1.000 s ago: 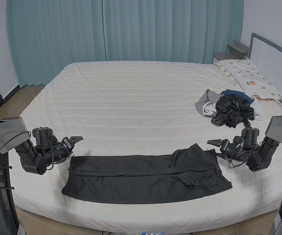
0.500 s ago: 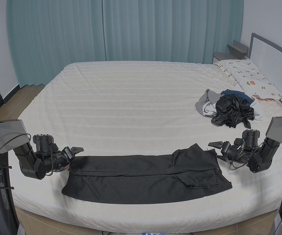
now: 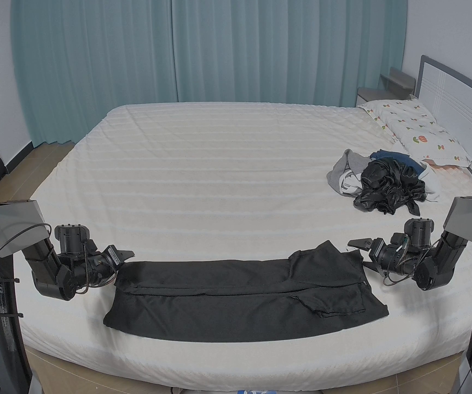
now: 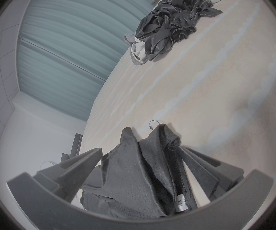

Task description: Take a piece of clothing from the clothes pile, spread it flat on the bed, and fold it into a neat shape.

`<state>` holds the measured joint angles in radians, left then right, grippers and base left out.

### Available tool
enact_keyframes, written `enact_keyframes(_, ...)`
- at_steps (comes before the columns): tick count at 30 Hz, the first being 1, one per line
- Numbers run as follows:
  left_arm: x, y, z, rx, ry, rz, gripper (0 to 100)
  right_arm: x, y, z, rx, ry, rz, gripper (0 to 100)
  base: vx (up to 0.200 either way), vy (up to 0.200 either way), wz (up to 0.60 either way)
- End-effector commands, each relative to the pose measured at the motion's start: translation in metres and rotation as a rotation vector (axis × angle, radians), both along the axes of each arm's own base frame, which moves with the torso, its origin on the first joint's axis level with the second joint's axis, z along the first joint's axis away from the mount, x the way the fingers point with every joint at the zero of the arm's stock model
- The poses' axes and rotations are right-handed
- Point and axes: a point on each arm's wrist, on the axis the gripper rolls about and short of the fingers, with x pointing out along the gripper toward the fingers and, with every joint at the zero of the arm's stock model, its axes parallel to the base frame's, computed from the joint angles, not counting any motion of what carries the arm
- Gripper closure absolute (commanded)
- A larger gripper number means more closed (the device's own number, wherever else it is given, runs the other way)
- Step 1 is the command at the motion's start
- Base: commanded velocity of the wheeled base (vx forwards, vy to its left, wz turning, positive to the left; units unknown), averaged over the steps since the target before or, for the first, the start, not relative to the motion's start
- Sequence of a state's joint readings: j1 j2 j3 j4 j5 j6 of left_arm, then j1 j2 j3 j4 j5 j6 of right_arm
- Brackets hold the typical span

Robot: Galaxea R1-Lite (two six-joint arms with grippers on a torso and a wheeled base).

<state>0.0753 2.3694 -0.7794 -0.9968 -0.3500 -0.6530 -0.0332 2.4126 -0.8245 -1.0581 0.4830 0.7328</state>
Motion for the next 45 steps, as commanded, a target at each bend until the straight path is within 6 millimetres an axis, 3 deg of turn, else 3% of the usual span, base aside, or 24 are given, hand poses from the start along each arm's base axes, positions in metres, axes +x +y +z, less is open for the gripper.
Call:
enact_keyframes(1,-0.002,0.004,-0.003,0.027,0.004,-0.003,100,0.002,-0.003,-0.005,0.001,0.006,-0.007,0,0.000,0.000,0.00)
enact_keyframes(10,0.001,0.013,-0.004,0.036,-0.008,0.025,100,0.007,-0.008,-0.007,0.001,0.006,-0.019,0,0.000,0.000,0.00)
enact_keyframes(33,0.003,0.014,-0.009,0.037,-0.003,0.035,100,0.021,0.005,-0.012,-0.001,-0.010,0.013,0,0.000,0.000,0.00)
enact_keyframes(34,0.003,0.014,-0.009,0.037,-0.003,0.035,100,0.021,0.005,-0.012,-0.001,-0.010,0.013,100,0.000,0.000,0.00)
enact_keyframes(45,0.003,0.015,-0.009,0.035,-0.002,0.036,100,0.025,-0.002,-0.008,-0.020,-0.008,-0.026,100,0.000,0.000,0.00)
